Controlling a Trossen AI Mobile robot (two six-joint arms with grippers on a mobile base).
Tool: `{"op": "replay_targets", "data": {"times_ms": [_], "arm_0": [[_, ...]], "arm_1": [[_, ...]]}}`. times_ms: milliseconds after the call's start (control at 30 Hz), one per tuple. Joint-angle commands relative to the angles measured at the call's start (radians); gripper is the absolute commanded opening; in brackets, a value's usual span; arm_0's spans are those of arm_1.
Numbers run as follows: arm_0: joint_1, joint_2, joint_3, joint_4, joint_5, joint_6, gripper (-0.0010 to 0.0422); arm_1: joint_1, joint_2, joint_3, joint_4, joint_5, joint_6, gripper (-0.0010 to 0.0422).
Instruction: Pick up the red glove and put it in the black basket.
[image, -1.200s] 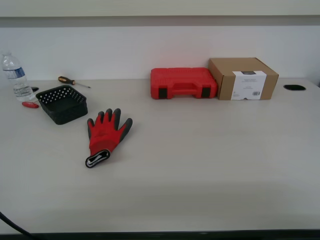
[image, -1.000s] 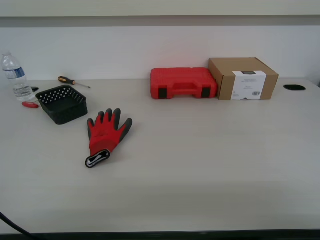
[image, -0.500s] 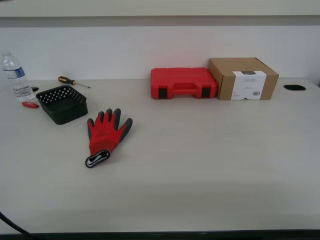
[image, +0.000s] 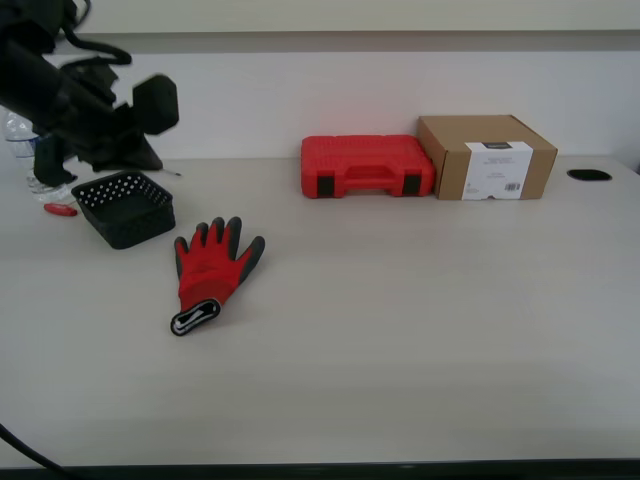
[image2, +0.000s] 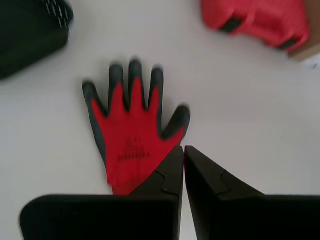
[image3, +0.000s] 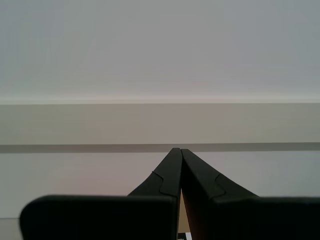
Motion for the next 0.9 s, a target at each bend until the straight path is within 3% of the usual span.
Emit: {"op": "replay_targets", "data": {"times_ms": [33,367,533,667,767,900], "arm_0": [[0.001,0.000,0.001,0.002,-0.001,0.003,0.0000],[0.000,0.000,0.001,0.002,-0.001,0.003,0.0000],[0.000,0.000,0.001,0.002,-0.001,0.003,0.0000],[0.000,0.000,0.001,0.002,-0.001,0.003,0.0000],[0.000,0.000,0.001,0.002,-0.001,0.003,0.0000],[0.000,0.000,0.001,0.002,-0.001,0.003,0.0000]], "arm_1": [[-0.014,0.136,0.052,-0.052,0.043,0.018,0.0000],[-0.092,0.436,0.308,-0.354,0.052,0.173,0.0000],[-0.133,0.477,0.399,-0.500,0.007,0.238,0.0000],[-0.156,0.476,0.411,-0.527,-0.004,0.246,0.0005],[-0.165,0.476,0.409,-0.560,-0.007,0.261,0.0033],[-0.176,0.476,0.410,-0.588,-0.092,0.261,0.0120]]}}
